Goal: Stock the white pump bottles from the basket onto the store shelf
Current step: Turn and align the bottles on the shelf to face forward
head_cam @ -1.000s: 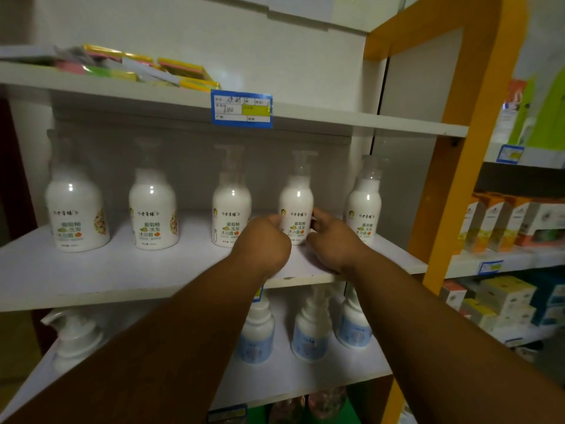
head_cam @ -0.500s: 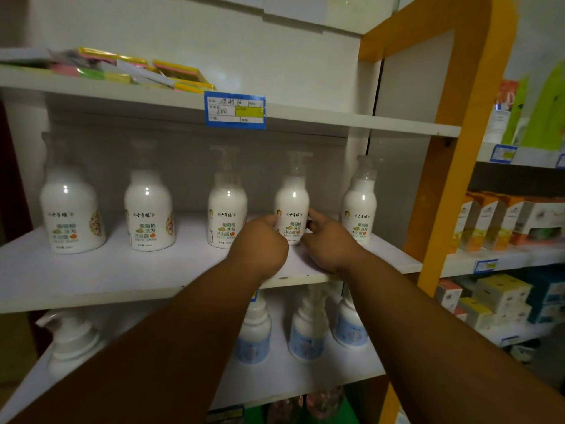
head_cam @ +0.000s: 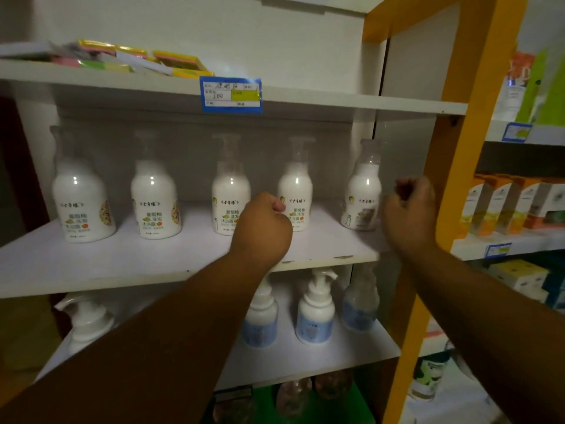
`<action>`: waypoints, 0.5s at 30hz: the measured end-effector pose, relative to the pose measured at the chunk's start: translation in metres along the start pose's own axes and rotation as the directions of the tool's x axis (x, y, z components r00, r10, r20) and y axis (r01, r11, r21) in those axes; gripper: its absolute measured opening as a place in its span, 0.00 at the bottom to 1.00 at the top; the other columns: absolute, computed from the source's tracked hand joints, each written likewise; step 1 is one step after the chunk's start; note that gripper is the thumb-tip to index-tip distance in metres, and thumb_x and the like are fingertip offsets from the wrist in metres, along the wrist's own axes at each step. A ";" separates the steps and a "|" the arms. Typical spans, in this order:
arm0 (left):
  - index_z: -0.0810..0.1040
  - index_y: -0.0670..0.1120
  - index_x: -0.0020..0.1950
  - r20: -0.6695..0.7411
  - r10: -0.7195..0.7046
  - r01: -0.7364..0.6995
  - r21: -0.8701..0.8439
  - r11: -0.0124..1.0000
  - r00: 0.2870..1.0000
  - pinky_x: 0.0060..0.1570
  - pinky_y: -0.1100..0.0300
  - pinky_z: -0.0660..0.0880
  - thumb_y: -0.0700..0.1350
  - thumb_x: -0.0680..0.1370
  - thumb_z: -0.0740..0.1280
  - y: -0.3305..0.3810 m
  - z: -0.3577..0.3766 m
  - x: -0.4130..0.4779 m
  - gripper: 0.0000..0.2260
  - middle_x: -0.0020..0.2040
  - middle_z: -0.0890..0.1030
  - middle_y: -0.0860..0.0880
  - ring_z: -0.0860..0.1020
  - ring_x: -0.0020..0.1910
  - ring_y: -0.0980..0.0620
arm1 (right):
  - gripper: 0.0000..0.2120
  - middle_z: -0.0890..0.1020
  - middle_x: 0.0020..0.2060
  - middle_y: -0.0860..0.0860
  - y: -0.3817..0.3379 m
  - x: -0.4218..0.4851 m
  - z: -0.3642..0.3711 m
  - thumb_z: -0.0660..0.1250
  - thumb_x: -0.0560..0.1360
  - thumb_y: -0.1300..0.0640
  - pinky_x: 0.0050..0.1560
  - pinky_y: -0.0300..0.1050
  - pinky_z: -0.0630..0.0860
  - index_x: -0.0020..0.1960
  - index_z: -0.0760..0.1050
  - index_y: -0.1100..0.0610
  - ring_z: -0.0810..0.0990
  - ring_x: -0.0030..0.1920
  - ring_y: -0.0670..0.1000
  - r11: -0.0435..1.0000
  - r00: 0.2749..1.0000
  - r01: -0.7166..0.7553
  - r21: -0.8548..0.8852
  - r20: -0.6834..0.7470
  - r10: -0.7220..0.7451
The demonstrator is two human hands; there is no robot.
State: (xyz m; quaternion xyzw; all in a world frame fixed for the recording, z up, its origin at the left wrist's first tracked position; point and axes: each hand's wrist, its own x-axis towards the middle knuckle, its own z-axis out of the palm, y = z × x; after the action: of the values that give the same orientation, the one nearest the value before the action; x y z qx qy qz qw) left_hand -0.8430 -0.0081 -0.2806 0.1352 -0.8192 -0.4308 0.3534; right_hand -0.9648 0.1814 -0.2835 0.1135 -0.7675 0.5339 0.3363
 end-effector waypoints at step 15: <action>0.72 0.44 0.68 0.476 0.039 -0.122 0.145 0.982 0.879 0.40 0.60 0.70 0.40 0.79 0.62 0.069 0.086 -0.001 0.16 0.58 0.79 0.42 0.76 0.48 0.48 | 0.25 0.76 0.67 0.58 0.014 0.022 -0.011 0.62 0.81 0.62 0.50 0.44 0.71 0.76 0.61 0.59 0.74 0.55 0.51 0.980 0.873 -0.195 -0.036 0.449 0.190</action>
State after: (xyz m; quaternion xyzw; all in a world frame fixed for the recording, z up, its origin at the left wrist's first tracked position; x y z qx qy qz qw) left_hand -0.8964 0.0852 -0.2582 0.0219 -0.9192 -0.3639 0.1487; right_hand -0.9846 0.2006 -0.2772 0.1586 -0.8290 0.5279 0.0943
